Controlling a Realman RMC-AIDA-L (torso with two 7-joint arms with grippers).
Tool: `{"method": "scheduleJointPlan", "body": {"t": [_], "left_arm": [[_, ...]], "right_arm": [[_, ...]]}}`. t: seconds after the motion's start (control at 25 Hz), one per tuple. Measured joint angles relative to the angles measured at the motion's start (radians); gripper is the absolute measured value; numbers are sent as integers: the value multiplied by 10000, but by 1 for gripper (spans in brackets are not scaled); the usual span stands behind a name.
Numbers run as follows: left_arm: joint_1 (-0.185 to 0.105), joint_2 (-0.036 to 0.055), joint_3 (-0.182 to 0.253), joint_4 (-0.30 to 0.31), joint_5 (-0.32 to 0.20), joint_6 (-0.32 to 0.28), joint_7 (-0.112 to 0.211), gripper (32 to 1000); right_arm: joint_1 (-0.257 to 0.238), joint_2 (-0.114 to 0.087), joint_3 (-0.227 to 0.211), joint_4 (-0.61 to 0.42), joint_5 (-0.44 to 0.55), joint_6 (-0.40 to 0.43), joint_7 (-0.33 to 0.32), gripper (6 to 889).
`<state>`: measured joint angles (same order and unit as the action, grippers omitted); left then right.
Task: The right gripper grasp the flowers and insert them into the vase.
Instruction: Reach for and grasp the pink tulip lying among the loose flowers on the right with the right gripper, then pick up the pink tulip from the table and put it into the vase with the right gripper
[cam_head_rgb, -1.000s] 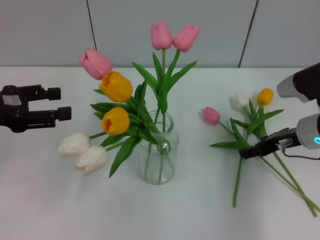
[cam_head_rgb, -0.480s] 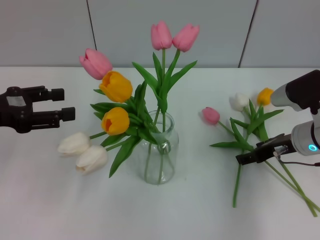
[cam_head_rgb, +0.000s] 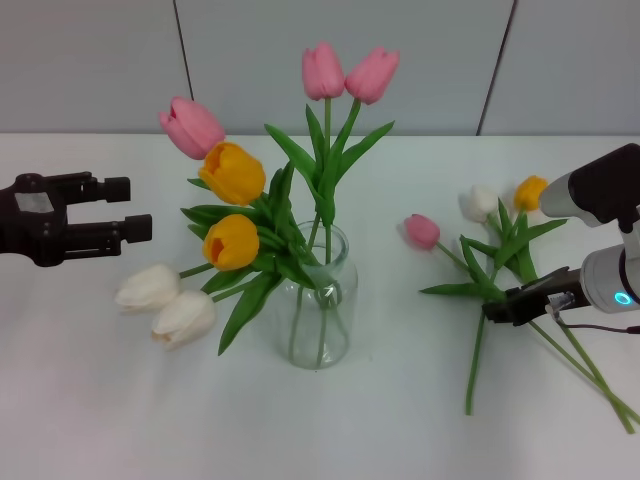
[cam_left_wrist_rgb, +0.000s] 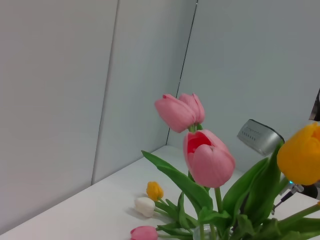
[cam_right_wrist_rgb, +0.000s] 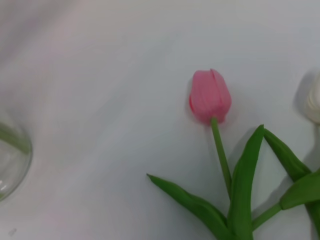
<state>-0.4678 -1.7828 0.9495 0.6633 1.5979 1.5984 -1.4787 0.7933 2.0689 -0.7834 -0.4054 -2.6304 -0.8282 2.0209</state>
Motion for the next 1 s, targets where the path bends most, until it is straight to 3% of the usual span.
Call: {"method": "scheduleJointPlan", "body": {"t": [0.12, 0.32, 0.56, 0.72, 0.88, 1.0], "left_arm": [[0, 2, 0, 1, -1, 1, -1, 774], [34, 4, 0, -2, -1, 1, 0, 773], [95, 4, 0, 13, -5, 1, 0, 773], [124, 6, 1, 14, 4, 1, 0, 774], [274, 72, 0, 28, -42, 0, 0, 774], [332, 92, 1, 31, -53, -1, 7, 774]], "right_arm": [[-28, 6, 21, -32, 65, 3, -46, 568], [-97, -1, 28, -103, 318, 10, -170, 325], [-209, 0, 26, -243, 388, 15, -236, 127], [-622, 28, 16, -881, 908, -108, -417, 76], [-1462, 62, -19, -2391, 2638, -1141, -1043, 74], [-2584, 90, -53, -3845, 5272, -2281, -2148, 73]]}}
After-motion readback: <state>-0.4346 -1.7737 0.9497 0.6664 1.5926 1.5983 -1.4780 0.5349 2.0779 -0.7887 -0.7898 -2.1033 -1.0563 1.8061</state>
